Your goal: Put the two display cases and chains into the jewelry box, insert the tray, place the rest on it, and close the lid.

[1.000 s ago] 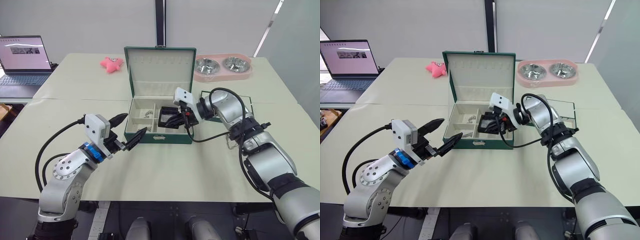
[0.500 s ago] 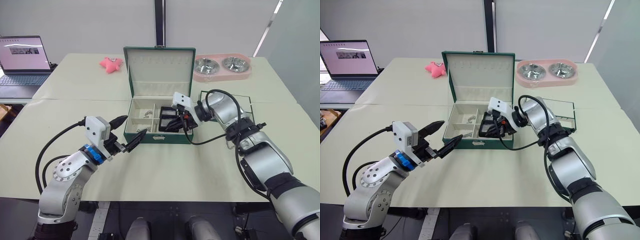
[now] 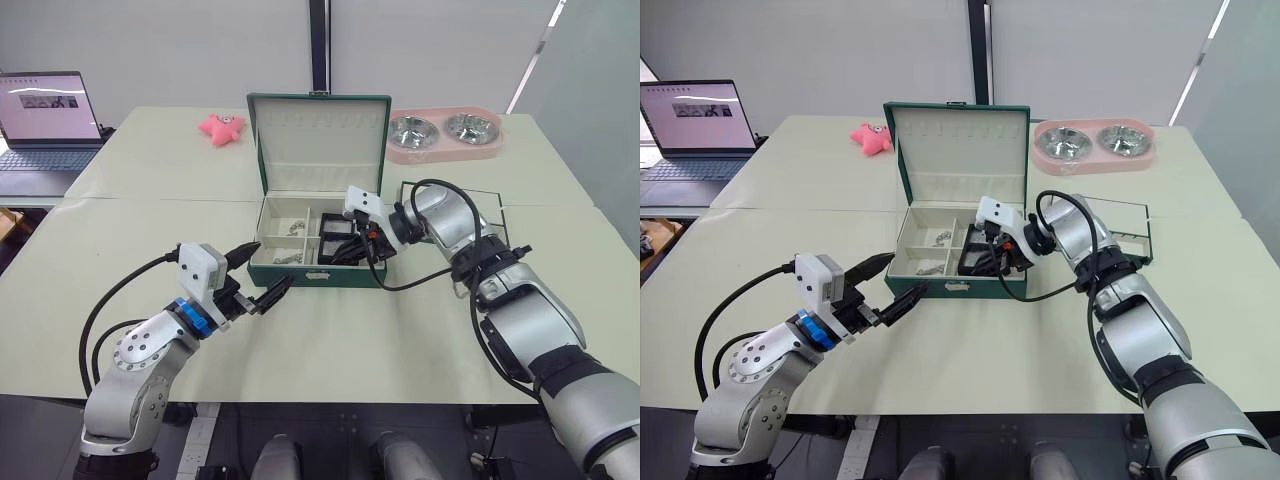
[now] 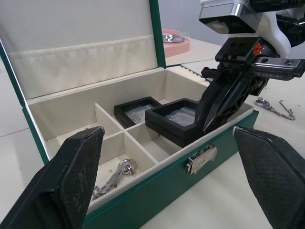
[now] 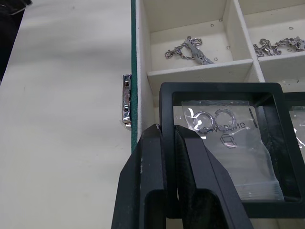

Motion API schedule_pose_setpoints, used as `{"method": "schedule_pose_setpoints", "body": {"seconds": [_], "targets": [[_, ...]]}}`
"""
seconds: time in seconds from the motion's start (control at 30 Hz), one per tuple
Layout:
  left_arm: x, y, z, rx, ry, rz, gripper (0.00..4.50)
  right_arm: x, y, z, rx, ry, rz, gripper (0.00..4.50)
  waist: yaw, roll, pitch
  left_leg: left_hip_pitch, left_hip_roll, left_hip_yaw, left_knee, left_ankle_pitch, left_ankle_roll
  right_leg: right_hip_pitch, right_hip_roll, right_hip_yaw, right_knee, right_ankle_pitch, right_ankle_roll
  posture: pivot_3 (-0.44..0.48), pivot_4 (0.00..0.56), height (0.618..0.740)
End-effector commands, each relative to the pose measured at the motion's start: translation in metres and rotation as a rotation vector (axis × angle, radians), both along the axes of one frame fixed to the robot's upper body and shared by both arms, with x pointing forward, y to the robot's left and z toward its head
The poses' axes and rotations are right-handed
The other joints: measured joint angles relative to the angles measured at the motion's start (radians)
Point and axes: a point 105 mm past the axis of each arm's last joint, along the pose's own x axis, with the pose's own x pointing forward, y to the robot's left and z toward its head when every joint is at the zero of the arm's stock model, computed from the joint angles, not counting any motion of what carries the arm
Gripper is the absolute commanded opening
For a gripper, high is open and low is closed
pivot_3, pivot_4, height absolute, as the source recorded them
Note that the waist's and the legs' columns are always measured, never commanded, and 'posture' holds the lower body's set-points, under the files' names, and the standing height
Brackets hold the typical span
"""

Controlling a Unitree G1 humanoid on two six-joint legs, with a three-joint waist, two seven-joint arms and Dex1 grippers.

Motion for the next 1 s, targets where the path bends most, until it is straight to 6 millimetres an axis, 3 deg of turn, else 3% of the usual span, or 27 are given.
{"method": "schedule_pose_setpoints", "body": {"seconds": [0.03, 0.27, 0.33, 0.6, 0.77, 1.0], "targets": [[-0.003, -0.002, 0.009, 0.008, -0.049, -0.011, 4.50, 0.000, 0.003, 0.009, 0.015, -0.023, 0.011, 0.02, 0.000, 0.000, 0.000, 0.000, 0.000, 0.000, 0.000, 0.000, 0.000, 0.000, 0.000, 0.000, 0.000, 0.000, 0.000, 0.000, 0.150, 0.740], [-0.002, -0.002, 0.010, 0.008, -0.053, -0.012, 4.50, 0.003, 0.003, 0.009, 0.014, -0.041, 0.000, 0.02, 0.000, 0.000, 0.000, 0.000, 0.000, 0.000, 0.000, 0.000, 0.000, 0.000, 0.000, 0.000, 0.000, 0.000, 0.000, 0.000, 0.150, 0.740], [-0.002, -0.002, 0.010, 0.008, -0.053, -0.011, 4.50, 0.005, 0.004, 0.013, 0.027, -0.058, -0.009, 0.74, 0.000, 0.000, 0.000, 0.000, 0.000, 0.000, 0.000, 0.000, 0.000, 0.000, 0.000, 0.000, 0.000, 0.000, 0.000, 0.000, 0.150, 0.740], [-0.001, -0.003, 0.009, 0.003, -0.052, -0.016, 4.50, 0.014, 0.002, 0.029, 0.072, -0.110, -0.049, 2.71, 0.000, 0.000, 0.000, 0.000, 0.000, 0.000, 0.000, 0.000, 0.000, 0.000, 0.000, 0.000, 0.000, 0.000, 0.000, 0.000, 0.150, 0.740], [0.000, -0.003, 0.009, 0.000, -0.051, -0.020, 4.50, 0.017, 0.001, 0.037, 0.115, -0.135, -0.064, 4.31, 0.000, 0.000, 0.000, 0.000, 0.000, 0.000, 0.000, 0.000, 0.000, 0.000, 0.000, 0.000, 0.000, 0.000, 0.000, 0.000, 0.150, 0.740], [0.003, -0.004, 0.011, -0.010, -0.029, -0.025, 4.50, 0.015, -0.005, 0.057, 0.281, -0.138, -0.064, 4.46, 0.000, 0.000, 0.000, 0.000, 0.000, 0.000, -0.001, 0.000, 0.000, 0.000, 0.000, 0.000, 0.000, 0.000, 0.000, 0.000, 0.150, 0.740]]}}
